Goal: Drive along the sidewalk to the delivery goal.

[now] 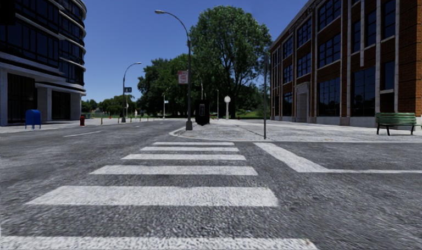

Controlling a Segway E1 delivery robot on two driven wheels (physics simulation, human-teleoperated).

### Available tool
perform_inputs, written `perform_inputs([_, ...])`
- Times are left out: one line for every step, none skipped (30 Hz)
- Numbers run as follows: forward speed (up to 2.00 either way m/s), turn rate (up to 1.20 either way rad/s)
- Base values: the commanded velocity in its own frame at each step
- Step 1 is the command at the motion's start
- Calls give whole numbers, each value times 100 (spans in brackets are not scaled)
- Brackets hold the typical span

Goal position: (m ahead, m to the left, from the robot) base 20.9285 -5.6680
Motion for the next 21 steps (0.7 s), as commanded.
perform_inputs([159, 0])
perform_inputs([159, 0])
perform_inputs([159, 0])
perform_inputs([160, 0])
perform_inputs([160, 0])
perform_inputs([160, 0])
perform_inputs([161, 0])
perform_inputs([161, 0])
perform_inputs([161, 0])
perform_inputs([161, 0])
perform_inputs([162, 0])
perform_inputs([162, 0])
perform_inputs([162, 0])
perform_inputs([162, 0])
perform_inputs([162, 0])
perform_inputs([162, 0])
perform_inputs([162, 0])
perform_inputs([162, 0])
perform_inputs([162, 0])
perform_inputs([162, 0])
perform_inputs([172, 0])
